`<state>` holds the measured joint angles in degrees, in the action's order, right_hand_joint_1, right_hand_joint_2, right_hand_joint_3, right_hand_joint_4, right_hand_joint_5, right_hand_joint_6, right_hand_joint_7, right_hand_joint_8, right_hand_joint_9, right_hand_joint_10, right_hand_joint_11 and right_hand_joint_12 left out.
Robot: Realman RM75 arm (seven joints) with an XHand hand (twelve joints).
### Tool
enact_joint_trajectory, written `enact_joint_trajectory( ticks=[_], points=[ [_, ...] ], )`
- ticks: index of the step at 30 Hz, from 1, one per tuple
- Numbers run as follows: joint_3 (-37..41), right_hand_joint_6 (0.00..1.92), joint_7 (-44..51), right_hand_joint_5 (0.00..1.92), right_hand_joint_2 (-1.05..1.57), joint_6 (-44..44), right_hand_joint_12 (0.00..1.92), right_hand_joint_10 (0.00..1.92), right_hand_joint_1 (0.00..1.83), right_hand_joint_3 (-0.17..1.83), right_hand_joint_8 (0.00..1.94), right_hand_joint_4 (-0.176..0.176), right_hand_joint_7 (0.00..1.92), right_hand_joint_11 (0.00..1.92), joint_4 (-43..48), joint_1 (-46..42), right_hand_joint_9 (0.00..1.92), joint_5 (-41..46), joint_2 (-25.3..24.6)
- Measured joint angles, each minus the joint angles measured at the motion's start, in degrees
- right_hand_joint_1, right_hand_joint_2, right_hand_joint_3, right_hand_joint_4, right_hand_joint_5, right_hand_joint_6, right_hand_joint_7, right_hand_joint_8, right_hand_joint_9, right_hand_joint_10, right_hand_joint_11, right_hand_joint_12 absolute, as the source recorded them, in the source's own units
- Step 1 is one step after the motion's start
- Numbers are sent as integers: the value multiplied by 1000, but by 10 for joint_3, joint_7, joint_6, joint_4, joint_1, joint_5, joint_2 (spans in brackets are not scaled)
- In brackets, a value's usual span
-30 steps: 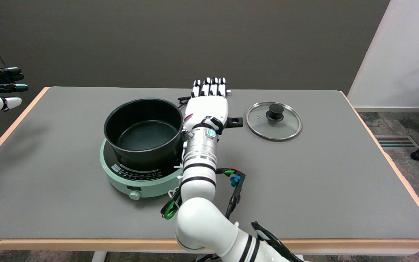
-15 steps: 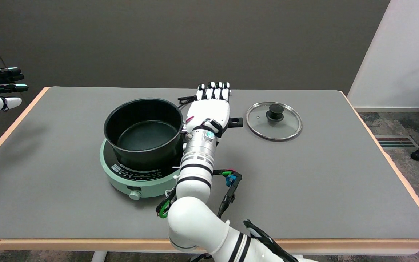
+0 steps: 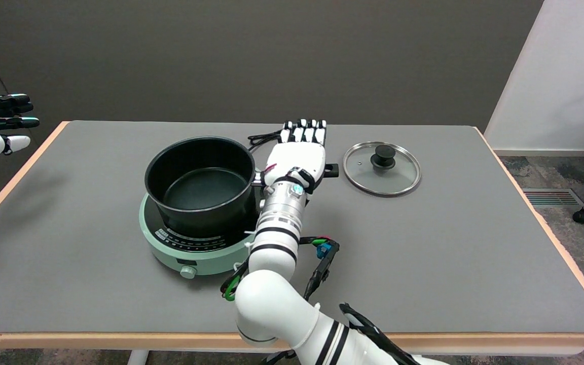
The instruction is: Pick up the soup pot.
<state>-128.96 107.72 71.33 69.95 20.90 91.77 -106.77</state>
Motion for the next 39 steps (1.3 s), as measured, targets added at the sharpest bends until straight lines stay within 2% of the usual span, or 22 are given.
enact_joint_trajectory(
  ticks=[17, 24, 25, 26, 35, 39],
  points=[
    [5, 37, -5, 37, -821, 1, 37, 37, 1226, 920, 37, 56, 37, 37, 2, 2, 37, 23, 8],
    [4, 11, -5, 11, -851, -2, 11, 11, 1183, 1003, 11, 99, 11, 11, 3, 4, 11, 26, 10],
    [3, 10, -5, 10, -855, -2, 10, 10, 1161, 1011, 10, 168, 10, 10, 3, 4, 10, 26, 10],
    [3, 9, -4, 9, -859, -2, 9, 9, 1166, 1016, 9, 176, 9, 9, 4, 4, 9, 26, 10],
    [2, 4, -3, 4, -815, -7, 4, 4, 1166, 1048, 4, 176, 4, 4, 6, 4, 4, 27, 11],
    [2, 7, -3, 7, -747, -8, 7, 7, 1130, 884, 7, 176, 7, 7, 7, 4, 7, 28, 12]
  ],
)
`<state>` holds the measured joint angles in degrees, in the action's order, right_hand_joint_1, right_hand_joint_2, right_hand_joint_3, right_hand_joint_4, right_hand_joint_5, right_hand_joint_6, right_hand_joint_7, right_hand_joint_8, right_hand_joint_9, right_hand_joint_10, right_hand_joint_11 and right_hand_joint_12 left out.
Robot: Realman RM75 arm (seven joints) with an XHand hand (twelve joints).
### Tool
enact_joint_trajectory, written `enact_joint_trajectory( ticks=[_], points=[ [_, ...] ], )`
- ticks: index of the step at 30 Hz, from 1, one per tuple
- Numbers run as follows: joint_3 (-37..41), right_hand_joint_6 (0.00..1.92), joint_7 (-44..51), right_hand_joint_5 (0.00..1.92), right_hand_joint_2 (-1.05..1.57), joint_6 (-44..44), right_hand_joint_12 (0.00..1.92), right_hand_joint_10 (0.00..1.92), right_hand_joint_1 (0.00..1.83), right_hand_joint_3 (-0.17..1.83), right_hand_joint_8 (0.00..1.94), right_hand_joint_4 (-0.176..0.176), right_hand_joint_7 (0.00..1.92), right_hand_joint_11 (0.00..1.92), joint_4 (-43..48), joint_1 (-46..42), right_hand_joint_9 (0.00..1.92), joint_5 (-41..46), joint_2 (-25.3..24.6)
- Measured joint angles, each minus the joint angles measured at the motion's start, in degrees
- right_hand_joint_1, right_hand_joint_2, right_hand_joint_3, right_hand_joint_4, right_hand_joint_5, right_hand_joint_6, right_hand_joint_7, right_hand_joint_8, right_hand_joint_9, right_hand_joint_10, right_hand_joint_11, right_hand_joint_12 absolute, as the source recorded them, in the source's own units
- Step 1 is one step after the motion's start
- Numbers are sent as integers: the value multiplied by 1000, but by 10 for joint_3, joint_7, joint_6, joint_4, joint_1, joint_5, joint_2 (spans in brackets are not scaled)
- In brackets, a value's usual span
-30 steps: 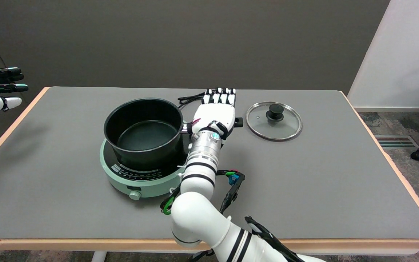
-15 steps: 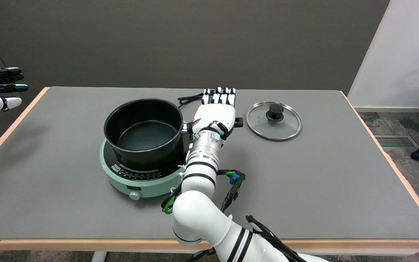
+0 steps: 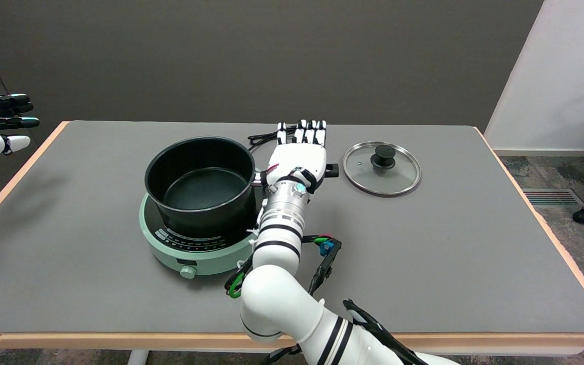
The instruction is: Pick up the soup pot.
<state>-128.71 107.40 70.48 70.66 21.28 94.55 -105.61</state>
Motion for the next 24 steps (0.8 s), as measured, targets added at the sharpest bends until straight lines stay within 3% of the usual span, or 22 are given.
enact_joint_trajectory(
  ticks=[2, 3, 5, 6, 9, 16, 24],
  points=[
    [0, 12, 0, 12, -667, -1, 12, 12, 1123, 698, 12, 176, 12, 12, 0, 0, 12, 0, 0],
    [0, 26, 0, 26, -718, -1, 26, 26, 1113, 817, 26, 176, 26, 26, 1, 0, 26, 0, 0],
    [0, 129, 0, 129, -891, -3, 129, 129, 1125, 1440, 129, 176, 129, 129, 1, 0, 129, 0, 0],
    [0, 211, 0, 211, -909, -3, 211, 211, 1126, 1582, 211, 176, 211, 211, 2, 0, 211, 0, 0],
    [1, 475, 0, 475, -914, -6, 475, 475, 1134, 1762, 475, 176, 475, 475, 3, 0, 475, 1, 1],
    [2, 693, 1, 693, -858, -10, 693, 693, 1184, 1693, 693, 176, 693, 693, 5, 0, 693, 3, 4],
    [4, 853, 1, 853, -797, -15, 853, 853, 1130, 1431, 853, 176, 853, 853, 8, 1, 853, 3, 5]
  ],
)
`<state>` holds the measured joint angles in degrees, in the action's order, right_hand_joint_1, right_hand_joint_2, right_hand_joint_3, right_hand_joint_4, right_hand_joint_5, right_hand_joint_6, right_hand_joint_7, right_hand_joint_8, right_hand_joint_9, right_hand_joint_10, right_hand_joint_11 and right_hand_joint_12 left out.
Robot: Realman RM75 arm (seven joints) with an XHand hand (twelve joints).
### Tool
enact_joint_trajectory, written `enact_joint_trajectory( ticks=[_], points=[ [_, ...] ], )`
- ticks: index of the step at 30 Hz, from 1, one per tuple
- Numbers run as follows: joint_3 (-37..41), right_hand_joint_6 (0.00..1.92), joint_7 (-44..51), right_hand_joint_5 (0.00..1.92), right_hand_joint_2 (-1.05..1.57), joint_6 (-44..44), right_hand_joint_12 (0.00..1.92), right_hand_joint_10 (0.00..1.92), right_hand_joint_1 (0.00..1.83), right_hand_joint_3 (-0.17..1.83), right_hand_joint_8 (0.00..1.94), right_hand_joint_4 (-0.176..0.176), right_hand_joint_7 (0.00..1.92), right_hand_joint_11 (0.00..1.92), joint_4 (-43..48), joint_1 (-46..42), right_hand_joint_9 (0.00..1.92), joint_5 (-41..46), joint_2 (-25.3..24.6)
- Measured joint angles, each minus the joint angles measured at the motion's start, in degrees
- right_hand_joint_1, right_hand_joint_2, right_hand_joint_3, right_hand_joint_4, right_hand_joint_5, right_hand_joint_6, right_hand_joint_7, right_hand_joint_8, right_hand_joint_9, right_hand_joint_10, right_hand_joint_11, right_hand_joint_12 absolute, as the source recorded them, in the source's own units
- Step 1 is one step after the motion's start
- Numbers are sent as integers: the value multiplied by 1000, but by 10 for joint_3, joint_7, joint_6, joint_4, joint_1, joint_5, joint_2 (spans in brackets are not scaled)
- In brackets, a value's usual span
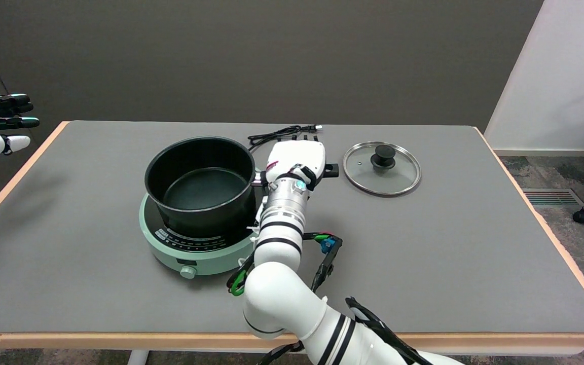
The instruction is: Pick up the soup pot.
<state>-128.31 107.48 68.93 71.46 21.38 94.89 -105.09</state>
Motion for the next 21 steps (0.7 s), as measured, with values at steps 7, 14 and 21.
enact_joint_trajectory(
  ticks=[7, 14, 21],
  points=[
    [2, 1135, 0, 1135, -683, -5, 1135, 1135, 1157, 962, 1135, -8, 1135, 1135, 4, 0, 1135, 1, 2],
    [5, 1278, -2, 1278, -357, -17, 1278, 1278, 1197, 1002, 1278, -44, 1278, 1278, 9, 1, 1278, 1, 6],
    [9, 1799, -3, 1799, 195, -30, 1799, 1799, 1200, 762, 1799, -49, 1799, 1799, 18, 1, 1799, 1, 11]
  ],
)
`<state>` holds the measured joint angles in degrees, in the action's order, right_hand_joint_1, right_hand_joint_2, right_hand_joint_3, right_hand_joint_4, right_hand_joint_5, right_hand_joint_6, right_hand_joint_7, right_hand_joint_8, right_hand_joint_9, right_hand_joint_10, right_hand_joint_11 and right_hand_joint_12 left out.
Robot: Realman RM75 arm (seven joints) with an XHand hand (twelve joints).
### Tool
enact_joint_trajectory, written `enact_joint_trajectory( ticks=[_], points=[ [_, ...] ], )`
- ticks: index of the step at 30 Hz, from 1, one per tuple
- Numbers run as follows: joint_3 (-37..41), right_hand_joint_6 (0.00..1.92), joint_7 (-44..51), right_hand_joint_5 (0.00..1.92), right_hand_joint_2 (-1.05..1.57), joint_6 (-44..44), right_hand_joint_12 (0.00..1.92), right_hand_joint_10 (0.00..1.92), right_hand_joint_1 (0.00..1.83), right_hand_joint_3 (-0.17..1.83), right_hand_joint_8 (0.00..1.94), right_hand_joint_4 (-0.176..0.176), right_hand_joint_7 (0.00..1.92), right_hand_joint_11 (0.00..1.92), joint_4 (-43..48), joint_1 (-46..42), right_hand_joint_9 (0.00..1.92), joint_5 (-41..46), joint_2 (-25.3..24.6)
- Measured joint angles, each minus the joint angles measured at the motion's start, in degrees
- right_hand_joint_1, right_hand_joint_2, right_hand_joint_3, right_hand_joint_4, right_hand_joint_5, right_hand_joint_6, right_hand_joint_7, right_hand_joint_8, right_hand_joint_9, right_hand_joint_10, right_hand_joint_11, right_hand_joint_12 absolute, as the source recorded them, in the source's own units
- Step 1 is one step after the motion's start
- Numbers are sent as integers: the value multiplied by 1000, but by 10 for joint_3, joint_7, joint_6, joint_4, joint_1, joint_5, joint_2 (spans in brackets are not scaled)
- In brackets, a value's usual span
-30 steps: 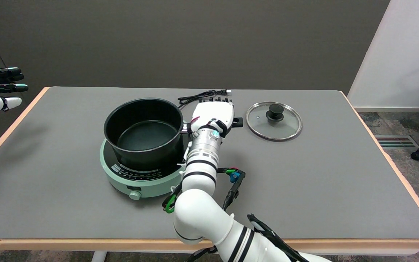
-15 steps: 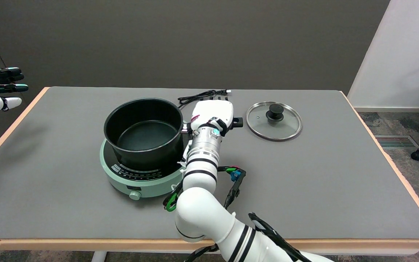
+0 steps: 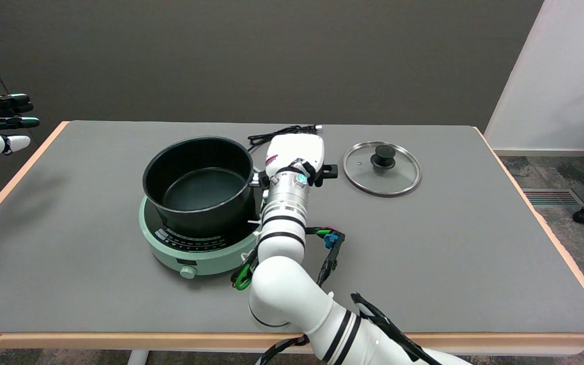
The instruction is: Pick up the soup pot.
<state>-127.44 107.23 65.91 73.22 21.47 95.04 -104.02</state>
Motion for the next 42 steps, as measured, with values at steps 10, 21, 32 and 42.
enact_joint_trajectory(
  ticks=[10, 21, 32, 42],
  points=[
    [3, 1813, -1, 1813, 344, -9, 1813, 1813, 1214, 732, 1813, -48, 1813, 1813, 8, -1, 1813, 0, 5],
    [5, 1798, -15, 1798, 1175, -14, 1798, 1798, 946, 715, 1798, -73, 1798, 1798, 13, -5, 1798, 0, 9],
    [3, 1794, -60, 1794, 1264, -17, 1794, 1794, 906, 655, 1794, -76, 1794, 1794, 23, -9, 1794, 0, 24],
    [1, 1792, -84, 1792, 1359, -27, 1792, 1792, 909, 619, 1792, -76, 1792, 1792, 52, -19, 1792, -2, 48]
  ],
)
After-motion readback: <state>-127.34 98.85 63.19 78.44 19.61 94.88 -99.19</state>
